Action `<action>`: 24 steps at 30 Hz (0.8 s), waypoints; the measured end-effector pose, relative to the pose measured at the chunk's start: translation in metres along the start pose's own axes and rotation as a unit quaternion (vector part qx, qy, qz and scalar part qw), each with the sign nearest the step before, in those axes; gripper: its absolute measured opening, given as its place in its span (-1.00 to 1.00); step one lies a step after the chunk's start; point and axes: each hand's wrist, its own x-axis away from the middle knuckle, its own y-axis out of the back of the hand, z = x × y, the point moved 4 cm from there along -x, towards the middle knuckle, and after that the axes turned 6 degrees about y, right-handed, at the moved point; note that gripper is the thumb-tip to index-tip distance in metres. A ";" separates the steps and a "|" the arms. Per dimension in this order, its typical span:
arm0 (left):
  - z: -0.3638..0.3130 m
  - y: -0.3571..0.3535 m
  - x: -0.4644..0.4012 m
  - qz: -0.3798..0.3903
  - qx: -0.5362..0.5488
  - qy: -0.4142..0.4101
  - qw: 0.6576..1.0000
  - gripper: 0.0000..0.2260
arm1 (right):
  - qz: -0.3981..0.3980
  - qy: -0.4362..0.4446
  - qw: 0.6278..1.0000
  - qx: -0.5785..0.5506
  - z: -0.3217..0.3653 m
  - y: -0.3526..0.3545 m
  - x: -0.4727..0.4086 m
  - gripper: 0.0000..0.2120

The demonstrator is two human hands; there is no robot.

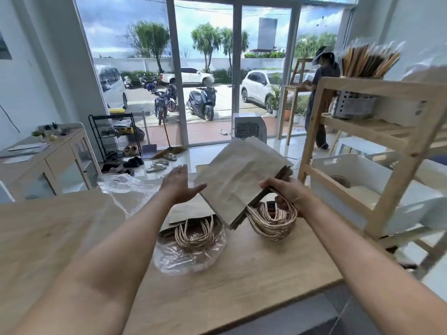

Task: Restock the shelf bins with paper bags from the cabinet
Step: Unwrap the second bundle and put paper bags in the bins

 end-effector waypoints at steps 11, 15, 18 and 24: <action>-0.167 0.015 0.058 -0.037 -0.019 -0.175 0.984 0.32 | 0.155 0.064 0.939 0.301 0.015 0.128 0.034 -0.73; -0.181 0.004 0.062 -0.025 -0.090 -0.220 0.971 0.15 | 0.196 0.084 0.913 0.347 0.001 0.137 0.034 -0.77; -0.183 0.003 0.071 0.003 -0.059 -0.201 0.978 -0.08 | 0.219 0.090 0.904 0.357 -0.003 0.143 0.030 -0.75; -0.178 -0.008 0.082 0.054 -0.115 -0.171 0.977 -0.15 | 0.247 0.019 0.894 0.373 -0.016 0.150 0.020 -0.42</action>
